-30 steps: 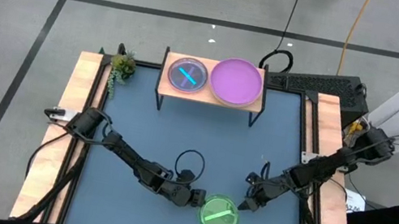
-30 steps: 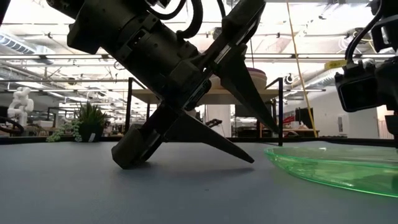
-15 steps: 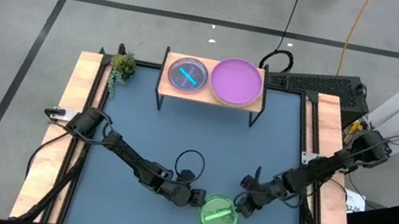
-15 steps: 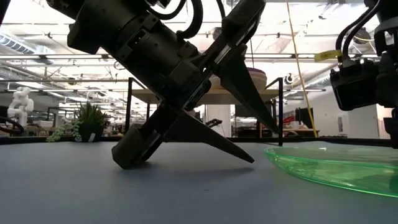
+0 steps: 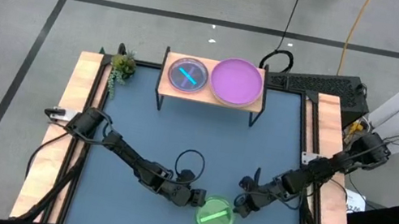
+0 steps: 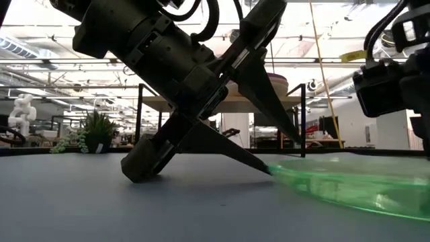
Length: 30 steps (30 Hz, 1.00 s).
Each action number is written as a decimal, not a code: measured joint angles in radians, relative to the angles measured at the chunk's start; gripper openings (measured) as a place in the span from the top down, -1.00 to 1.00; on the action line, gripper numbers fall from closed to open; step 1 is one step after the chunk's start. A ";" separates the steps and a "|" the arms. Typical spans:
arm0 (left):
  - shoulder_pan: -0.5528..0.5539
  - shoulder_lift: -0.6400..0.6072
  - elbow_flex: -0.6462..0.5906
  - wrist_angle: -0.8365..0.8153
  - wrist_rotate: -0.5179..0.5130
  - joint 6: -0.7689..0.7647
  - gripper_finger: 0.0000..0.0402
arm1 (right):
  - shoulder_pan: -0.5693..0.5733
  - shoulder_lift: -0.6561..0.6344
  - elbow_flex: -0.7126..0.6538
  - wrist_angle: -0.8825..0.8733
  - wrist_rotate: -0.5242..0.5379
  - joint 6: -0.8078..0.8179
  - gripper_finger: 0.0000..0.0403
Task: Place and stack plates onto a shelf
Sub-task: Stack the green plate on top of the blue plate on the shelf
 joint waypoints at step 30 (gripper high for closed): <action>-0.005 0.007 0.000 0.125 0.050 0.065 0.21 | -0.001 -0.003 -0.003 -0.023 -0.023 -0.012 1.00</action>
